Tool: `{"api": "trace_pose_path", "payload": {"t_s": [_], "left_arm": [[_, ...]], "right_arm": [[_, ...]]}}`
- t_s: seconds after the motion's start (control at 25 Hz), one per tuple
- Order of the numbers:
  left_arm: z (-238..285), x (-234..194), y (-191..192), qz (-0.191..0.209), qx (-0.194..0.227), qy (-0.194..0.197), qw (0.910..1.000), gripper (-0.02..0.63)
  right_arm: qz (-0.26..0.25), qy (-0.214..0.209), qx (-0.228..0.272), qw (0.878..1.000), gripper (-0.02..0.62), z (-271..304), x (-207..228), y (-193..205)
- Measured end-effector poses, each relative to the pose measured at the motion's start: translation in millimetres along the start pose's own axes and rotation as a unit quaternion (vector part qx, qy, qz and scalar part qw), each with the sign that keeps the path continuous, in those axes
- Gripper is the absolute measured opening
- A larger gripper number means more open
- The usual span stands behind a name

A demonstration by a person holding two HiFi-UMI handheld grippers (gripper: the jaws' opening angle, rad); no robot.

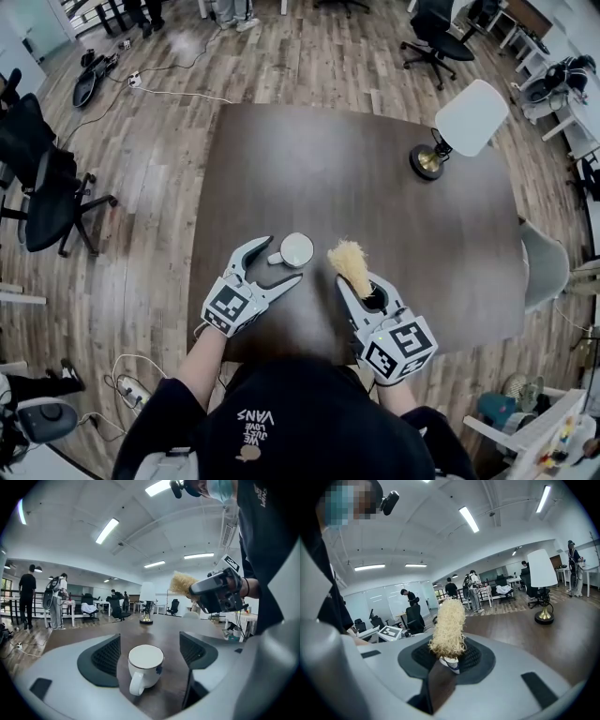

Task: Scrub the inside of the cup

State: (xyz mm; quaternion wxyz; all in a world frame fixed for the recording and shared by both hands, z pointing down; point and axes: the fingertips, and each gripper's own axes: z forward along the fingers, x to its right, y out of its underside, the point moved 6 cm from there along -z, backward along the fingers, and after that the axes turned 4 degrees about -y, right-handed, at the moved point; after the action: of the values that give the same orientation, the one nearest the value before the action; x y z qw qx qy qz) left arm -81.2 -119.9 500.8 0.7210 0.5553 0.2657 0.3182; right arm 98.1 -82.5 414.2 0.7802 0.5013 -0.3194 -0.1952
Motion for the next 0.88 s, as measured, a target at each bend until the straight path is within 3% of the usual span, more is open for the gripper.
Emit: {"api": "trace_pose_path", "payload": {"t_s": [0.2,0.44,0.68,0.88], "left_arm": [[16,-1,17,0.019,-0.025,0.010,0.9995,0.409],[35,-6,48,0.012,-0.062,0.020,0.9978,0.420],[48,-11,61,0.002,-0.075,0.022,0.9969,0.420],[59,-7,71,0.016,-0.086,0.028,0.9958,0.420]], "right_arm": [[0.001,-0.001,-0.005,1.000,0.094,-1,3,1],[-0.002,0.001,-0.013,1.000,0.094,-3,8,7],[-0.004,0.003,-0.022,1.000,0.094,-1,6,7],[-0.001,0.002,-0.026,1.000,0.094,-1,8,11]]}}
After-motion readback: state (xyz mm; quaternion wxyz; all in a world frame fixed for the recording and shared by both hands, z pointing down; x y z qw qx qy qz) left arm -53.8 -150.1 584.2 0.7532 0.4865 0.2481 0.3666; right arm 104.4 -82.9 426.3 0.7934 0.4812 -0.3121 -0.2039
